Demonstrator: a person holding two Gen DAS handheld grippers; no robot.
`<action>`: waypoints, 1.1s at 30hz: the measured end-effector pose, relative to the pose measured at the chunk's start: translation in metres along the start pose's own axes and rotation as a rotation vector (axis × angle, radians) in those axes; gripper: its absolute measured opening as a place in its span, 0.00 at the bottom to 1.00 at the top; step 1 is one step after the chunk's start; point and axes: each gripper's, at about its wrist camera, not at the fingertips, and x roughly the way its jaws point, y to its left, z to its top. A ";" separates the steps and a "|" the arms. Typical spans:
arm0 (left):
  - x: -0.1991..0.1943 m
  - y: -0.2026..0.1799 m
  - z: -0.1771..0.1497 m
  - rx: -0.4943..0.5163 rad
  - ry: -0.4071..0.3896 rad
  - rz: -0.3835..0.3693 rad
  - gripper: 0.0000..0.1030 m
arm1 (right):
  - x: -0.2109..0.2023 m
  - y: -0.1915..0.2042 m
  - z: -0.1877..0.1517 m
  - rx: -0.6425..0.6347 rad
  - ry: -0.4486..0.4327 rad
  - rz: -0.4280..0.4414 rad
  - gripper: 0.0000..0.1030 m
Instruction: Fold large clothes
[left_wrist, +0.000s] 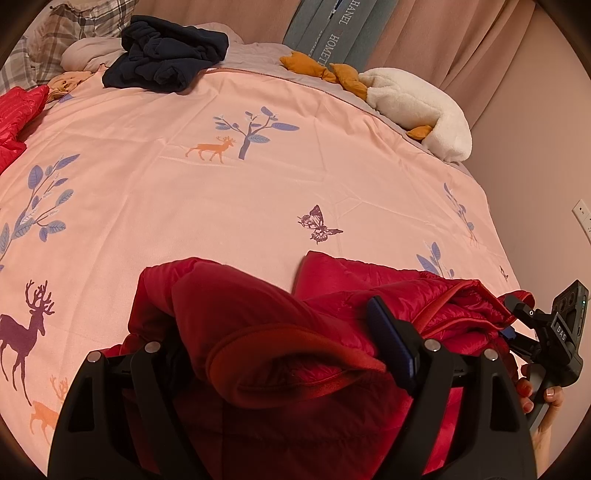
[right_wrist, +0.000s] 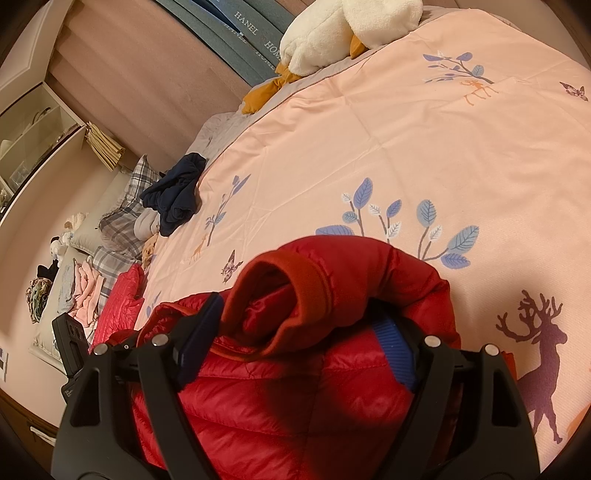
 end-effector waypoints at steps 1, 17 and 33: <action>0.000 0.000 0.000 0.000 0.000 0.000 0.82 | 0.000 0.000 0.000 0.000 0.000 0.000 0.80; 0.001 -0.001 0.000 0.003 0.003 0.004 0.82 | 0.000 0.001 0.000 0.000 0.001 -0.003 0.81; -0.002 0.003 0.007 -0.038 -0.017 -0.037 0.87 | 0.000 -0.004 -0.002 0.014 -0.010 0.006 0.85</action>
